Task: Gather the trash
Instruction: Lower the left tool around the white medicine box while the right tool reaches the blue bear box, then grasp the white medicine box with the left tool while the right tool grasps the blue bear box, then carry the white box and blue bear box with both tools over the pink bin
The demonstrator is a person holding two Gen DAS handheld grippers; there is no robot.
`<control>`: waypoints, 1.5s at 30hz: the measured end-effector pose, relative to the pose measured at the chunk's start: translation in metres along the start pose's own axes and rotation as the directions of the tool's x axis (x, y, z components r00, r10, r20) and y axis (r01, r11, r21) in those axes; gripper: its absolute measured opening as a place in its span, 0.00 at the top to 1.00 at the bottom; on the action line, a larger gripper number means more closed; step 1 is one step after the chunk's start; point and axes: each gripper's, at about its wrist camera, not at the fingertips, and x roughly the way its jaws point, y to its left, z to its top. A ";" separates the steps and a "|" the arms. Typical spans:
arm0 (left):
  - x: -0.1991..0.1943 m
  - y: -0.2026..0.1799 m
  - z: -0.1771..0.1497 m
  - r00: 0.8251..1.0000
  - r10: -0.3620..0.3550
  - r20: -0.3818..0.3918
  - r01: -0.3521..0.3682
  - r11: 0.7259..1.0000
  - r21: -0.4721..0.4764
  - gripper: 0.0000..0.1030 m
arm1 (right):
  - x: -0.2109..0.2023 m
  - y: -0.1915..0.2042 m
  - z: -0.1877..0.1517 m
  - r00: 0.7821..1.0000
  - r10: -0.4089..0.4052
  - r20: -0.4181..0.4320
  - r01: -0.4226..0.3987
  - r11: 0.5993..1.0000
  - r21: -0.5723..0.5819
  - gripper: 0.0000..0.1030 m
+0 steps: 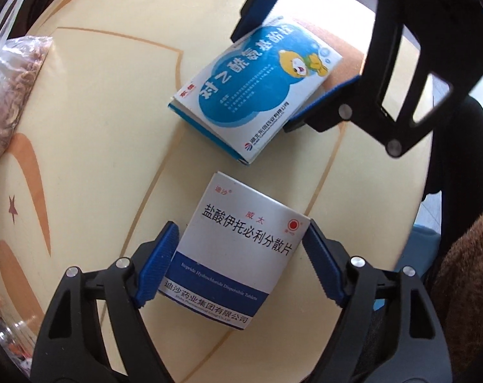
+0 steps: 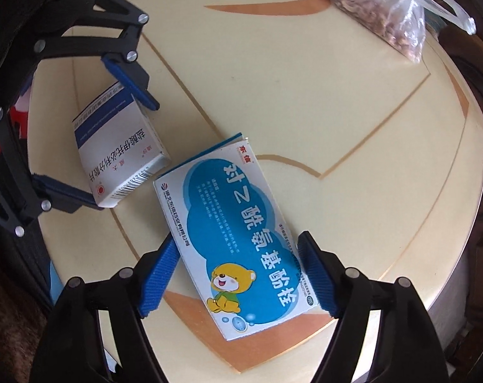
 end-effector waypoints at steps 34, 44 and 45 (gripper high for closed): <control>-0.123 -0.109 -0.064 0.972 0.116 0.205 -0.087 0.985 -0.146 0.28 | -0.129 0.078 -0.102 0.975 -0.155 0.160 0.107 0.955 0.275 0.34; -0.130 -0.166 -0.090 0.967 0.117 0.226 -0.100 0.991 -0.085 0.28 | -0.159 0.128 -0.141 0.966 -0.165 0.197 0.109 0.957 0.268 0.34; -0.129 -0.172 -0.091 0.967 0.115 0.226 -0.100 0.992 -0.079 0.28 | -0.161 0.132 -0.144 0.966 -0.165 0.200 0.108 0.957 0.268 0.34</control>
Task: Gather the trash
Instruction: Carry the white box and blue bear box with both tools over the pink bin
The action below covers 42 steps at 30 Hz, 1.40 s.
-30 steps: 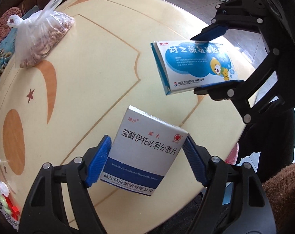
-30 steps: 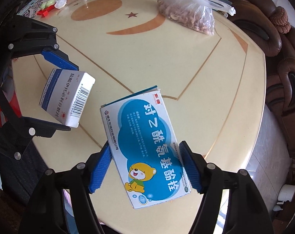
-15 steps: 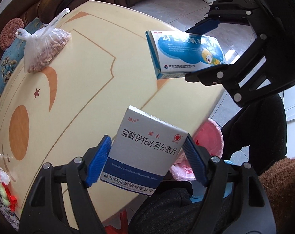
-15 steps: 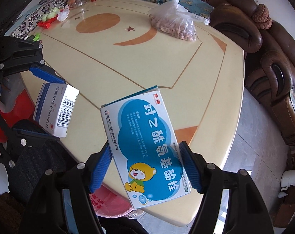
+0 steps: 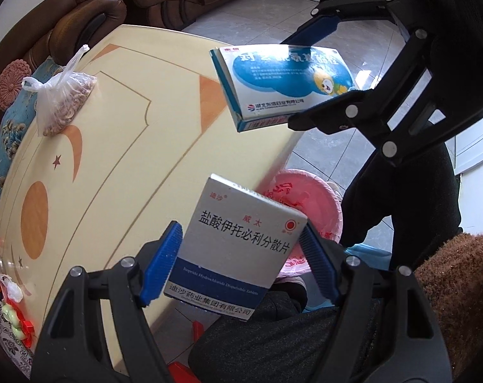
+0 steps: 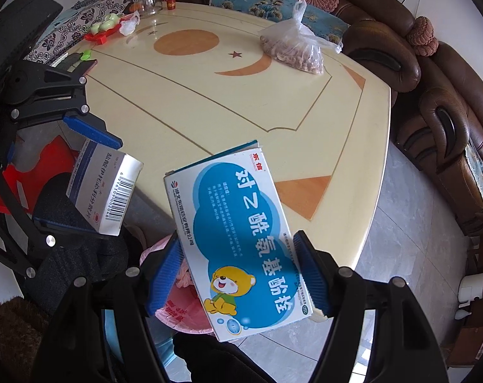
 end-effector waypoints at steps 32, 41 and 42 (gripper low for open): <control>0.085 -0.073 -0.052 0.986 -0.157 -0.050 0.156 0.988 -0.012 0.28 | 0.049 0.045 -0.110 0.999 0.042 -0.025 -0.039 0.995 0.097 0.34; 0.128 -0.072 -0.060 0.976 -0.208 -0.059 0.204 0.977 -0.066 0.28 | 0.095 0.055 -0.131 0.997 0.068 -0.042 -0.061 0.988 0.140 0.34; 0.134 -0.074 -0.061 0.976 -0.209 -0.063 0.205 0.976 -0.069 0.28 | 0.100 0.055 -0.133 0.997 0.066 -0.041 -0.059 0.987 0.148 0.34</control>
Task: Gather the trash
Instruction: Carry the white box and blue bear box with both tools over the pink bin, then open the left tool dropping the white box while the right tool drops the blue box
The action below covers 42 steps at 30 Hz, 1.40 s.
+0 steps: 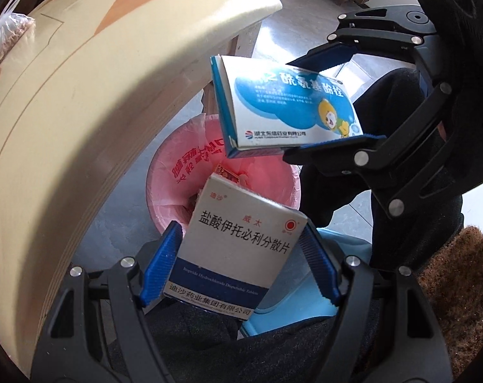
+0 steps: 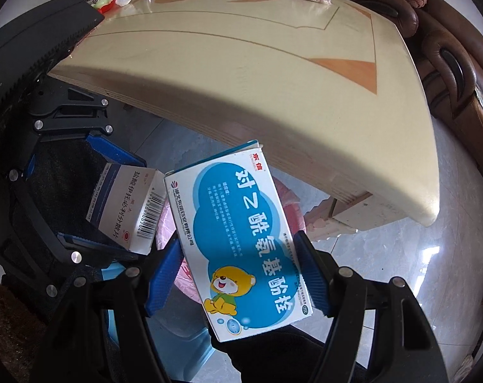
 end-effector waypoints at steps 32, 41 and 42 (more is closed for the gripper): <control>0.149 0.051 0.001 0.990 -0.102 -0.094 0.062 0.931 -0.359 0.28 | 0.146 -0.055 -0.044 0.995 0.056 -0.079 -0.028 0.946 0.323 0.34; 0.170 0.068 0.002 0.983 -0.089 -0.159 0.019 0.918 -0.397 0.28 | 0.166 -0.058 -0.047 0.990 0.082 -0.113 -0.040 0.941 0.335 0.34; 0.172 0.070 0.002 0.981 -0.092 -0.170 0.017 0.918 -0.397 0.28 | 0.168 -0.058 -0.048 0.990 0.082 -0.115 -0.039 0.942 0.334 0.34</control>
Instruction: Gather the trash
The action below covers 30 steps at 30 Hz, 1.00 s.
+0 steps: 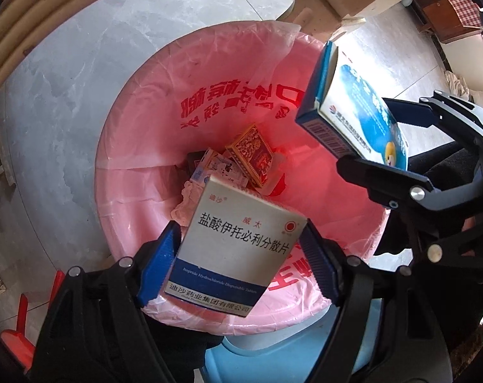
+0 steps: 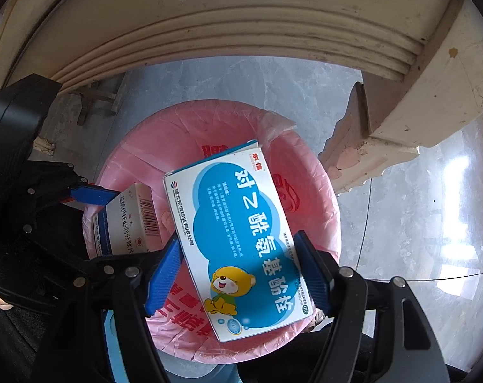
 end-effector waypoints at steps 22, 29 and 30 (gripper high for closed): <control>-0.002 -0.006 -0.006 0.999 0.049 -0.008 -0.048 0.999 0.018 0.20 | 0.009 0.000 0.001 0.999 -0.019 -0.028 0.018 1.000 -0.012 0.23; -0.021 -0.016 -0.013 0.995 0.095 0.032 -0.095 0.995 -0.018 0.20 | -0.004 0.003 -0.002 0.999 -0.044 -0.006 0.044 0.999 0.002 0.21; -0.024 -0.018 -0.015 0.993 0.109 0.039 -0.108 0.994 -0.025 0.20 | -0.007 0.004 -0.002 0.999 -0.053 -0.003 0.053 0.999 0.004 0.21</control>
